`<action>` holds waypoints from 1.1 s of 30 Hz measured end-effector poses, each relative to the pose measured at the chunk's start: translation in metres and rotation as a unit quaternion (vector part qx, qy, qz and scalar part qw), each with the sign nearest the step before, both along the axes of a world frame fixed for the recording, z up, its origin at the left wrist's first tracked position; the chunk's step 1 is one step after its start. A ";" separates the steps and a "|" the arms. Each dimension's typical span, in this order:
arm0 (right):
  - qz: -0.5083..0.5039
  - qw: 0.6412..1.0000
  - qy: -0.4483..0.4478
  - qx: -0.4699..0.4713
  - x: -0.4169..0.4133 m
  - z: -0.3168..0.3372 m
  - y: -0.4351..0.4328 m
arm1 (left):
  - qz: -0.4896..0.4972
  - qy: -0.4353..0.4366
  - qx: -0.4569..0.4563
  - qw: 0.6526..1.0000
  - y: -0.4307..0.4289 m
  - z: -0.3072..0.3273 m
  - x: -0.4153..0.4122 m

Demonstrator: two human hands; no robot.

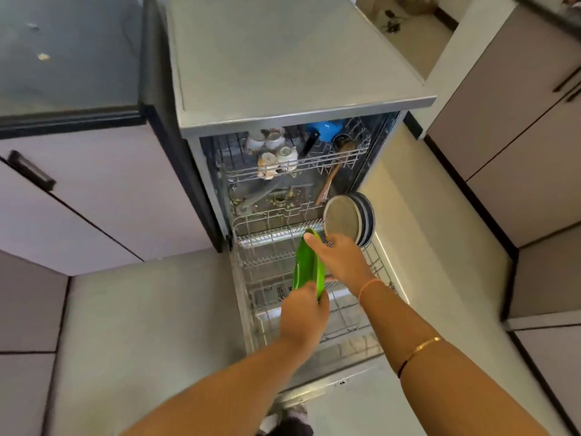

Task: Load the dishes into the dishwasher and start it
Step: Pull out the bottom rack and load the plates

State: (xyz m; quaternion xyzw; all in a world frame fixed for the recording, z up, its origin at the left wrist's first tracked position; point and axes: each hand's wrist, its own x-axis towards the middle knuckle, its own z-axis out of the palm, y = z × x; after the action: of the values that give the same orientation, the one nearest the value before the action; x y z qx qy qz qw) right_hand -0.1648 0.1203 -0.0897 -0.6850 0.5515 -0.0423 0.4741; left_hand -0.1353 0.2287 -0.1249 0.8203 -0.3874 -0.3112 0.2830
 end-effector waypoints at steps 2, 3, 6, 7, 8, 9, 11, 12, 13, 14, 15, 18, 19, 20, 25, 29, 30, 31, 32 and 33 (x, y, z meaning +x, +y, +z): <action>0.024 0.998 0.046 -0.017 -0.002 -0.029 -0.020 | -0.009 -0.002 -0.004 1.000 -0.022 -0.028 -0.004; 0.040 0.996 0.073 -0.027 -0.003 -0.043 -0.030 | -0.015 -0.001 -0.011 1.000 -0.032 -0.039 -0.003; 0.042 0.990 0.124 -0.059 -0.002 -0.100 -0.065 | -0.044 -0.005 -0.034 0.998 -0.067 -0.091 0.005; 0.032 0.989 0.130 -0.068 -0.001 -0.117 -0.077 | -0.055 -0.002 -0.039 0.998 -0.078 -0.110 0.009; 0.022 0.988 0.135 -0.072 0.000 -0.131 -0.088 | -0.065 0.012 -0.043 0.997 -0.089 -0.129 0.013; 0.022 0.986 0.144 -0.080 0.002 -0.148 -0.099 | -0.072 0.030 -0.039 0.996 -0.102 -0.149 0.017; 0.031 0.977 0.175 -0.117 0.006 -0.177 -0.122 | -0.087 0.062 -0.018 0.994 -0.127 -0.189 0.023; 0.033 0.972 0.185 -0.141 0.007 -0.190 -0.133 | -0.096 0.068 -0.018 0.993 -0.140 -0.207 0.027; 0.032 0.967 0.192 -0.166 0.008 -0.201 -0.143 | -0.108 0.066 -0.017 0.992 -0.149 -0.218 0.034; 0.029 0.963 0.196 -0.184 0.009 -0.215 -0.154 | -0.122 0.061 -0.021 0.990 -0.159 -0.236 0.041; 0.025 0.958 0.199 -0.203 0.009 -0.228 -0.164 | -0.137 0.052 -0.019 0.989 -0.167 -0.248 0.050; 0.016 0.946 0.200 -0.253 0.012 -0.268 -0.192 | -0.146 -0.007 -0.021 0.989 -0.186 -0.291 0.082; 0.014 0.942 0.200 -0.269 0.013 -0.279 -0.201 | -0.139 -0.024 -0.016 0.990 -0.192 -0.302 0.090; 0.010 0.938 0.199 -0.284 0.014 -0.286 -0.209 | -0.131 -0.035 -0.012 0.991 -0.197 -0.311 0.097; -0.031 0.938 0.166 -0.302 0.023 -0.323 -0.238 | -0.148 -0.060 0.040 0.986 -0.233 -0.358 0.111; -0.026 0.931 0.171 -0.322 0.029 -0.341 -0.249 | -0.193 -0.096 0.100 0.971 -0.251 -0.376 0.112; -0.024 0.931 0.172 -0.320 0.031 -0.344 -0.250 | -0.206 -0.105 0.108 0.967 -0.255 -0.378 0.111; -0.020 0.932 0.174 -0.317 0.033 -0.347 -0.251 | -0.218 -0.114 0.112 0.963 -0.257 -0.380 0.111; -0.016 0.932 0.177 -0.315 0.034 -0.350 -0.252 | -0.227 -0.121 0.114 0.960 -0.260 -0.382 0.111; -0.012 0.932 0.178 -0.316 0.036 -0.352 -0.251 | -0.233 -0.127 0.114 0.957 -0.261 -0.383 0.110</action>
State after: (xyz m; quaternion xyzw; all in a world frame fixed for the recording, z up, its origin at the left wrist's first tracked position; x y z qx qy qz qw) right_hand -0.1290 -0.1311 -0.4419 -0.7890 0.5933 -0.0974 0.1264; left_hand -0.0255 -0.0326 -0.5081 0.7667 -0.5626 -0.3042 0.0555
